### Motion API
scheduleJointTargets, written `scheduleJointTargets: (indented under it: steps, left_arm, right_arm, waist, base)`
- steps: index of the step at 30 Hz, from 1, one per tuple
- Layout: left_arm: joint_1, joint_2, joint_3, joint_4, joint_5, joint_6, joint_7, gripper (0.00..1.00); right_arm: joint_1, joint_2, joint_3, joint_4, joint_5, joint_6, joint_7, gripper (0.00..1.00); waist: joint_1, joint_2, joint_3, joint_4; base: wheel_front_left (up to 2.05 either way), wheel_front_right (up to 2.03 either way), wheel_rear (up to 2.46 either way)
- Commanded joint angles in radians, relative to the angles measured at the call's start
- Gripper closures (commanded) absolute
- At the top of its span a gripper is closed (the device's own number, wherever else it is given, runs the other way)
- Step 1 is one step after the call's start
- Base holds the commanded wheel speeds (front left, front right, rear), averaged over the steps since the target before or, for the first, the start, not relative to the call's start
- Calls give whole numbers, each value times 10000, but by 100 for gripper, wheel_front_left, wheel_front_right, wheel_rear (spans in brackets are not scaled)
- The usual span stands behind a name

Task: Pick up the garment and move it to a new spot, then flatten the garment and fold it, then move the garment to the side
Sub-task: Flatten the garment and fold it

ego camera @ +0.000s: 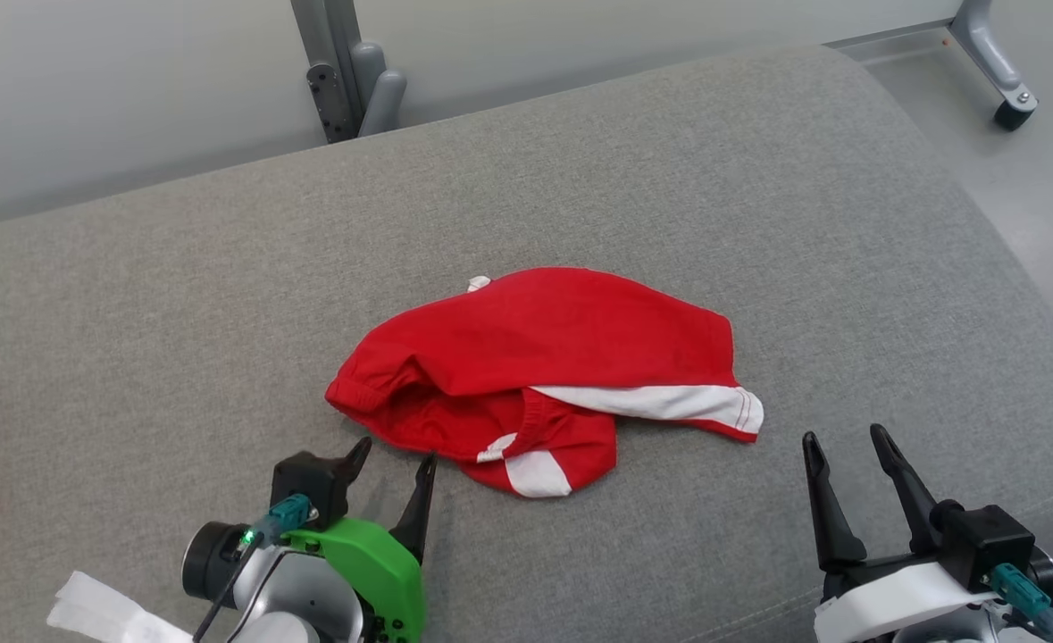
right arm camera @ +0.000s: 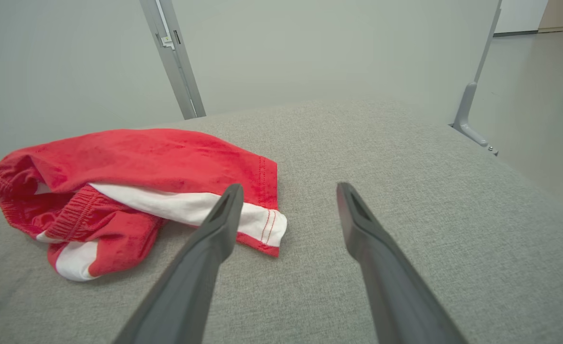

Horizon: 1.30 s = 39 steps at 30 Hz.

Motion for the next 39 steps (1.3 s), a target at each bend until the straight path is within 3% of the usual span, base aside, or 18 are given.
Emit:
scheduleJointTargets:
  steps: [1, 11, 26, 34, 35, 36, 37, 39]
  left_arm:
    - [-124, -115, 77, 152, -120, 64, -33, 0]
    - [-1325, -647, 184, 2170, -47, -219, -653, 0]
    - [-3068, -693, -71, 4062, 564, -602, -1207, 0]
    - [-4147, -784, -609, 5510, 881, -1259, -905, 0]
    - [-4215, -802, -655, 5673, 860, -1361, -852, 19]
    - [-4271, -799, -705, 5844, 823, -1507, -724, 65]
    - [-4343, -787, -749, 5970, 778, -1642, -620, 100]
    - [-4543, -670, -904, 6277, 659, -2100, -178, 100]
  right_arm:
    - [-120, -17, 77, 0, -6, -3, -30, 0]
    - [-320, -19, 164, 90, 56, -3, -30, 0]
    - [-484, -17, 200, 78, 179, -3, -30, 0]
    - [-710, -18, 333, 135, 265, -3, -30, 0]
    - [-688, -17, 322, 143, 274, -3, -30, 0]
    - [-683, -18, 309, 150, 286, -3, -30, 0]
    - [-670, -18, 307, 149, 299, -3, -30, 0]
    - [-592, -17, 279, 156, 332, -3, -30, 0]
  waist:
    - [0, 0, 110, -2]
    - [0, 0, 334, -406]
    - [0, 0, 651, -479]
    - [0, 0, 899, -645]
    - [0, 0, 911, -667]
    - [0, 0, 924, -687]
    - [0, 0, 934, -705]
    - [0, 0, 926, -738]
  base:
    - [0, 0, 0]
    - [0, 0, 0]
    - [0, 0, 0]
    - [0, 0, 0]
    - [0, 0, 0]
    - [0, 0, 0]
    - [0, 0, 0]
    - [0, 0, 0]
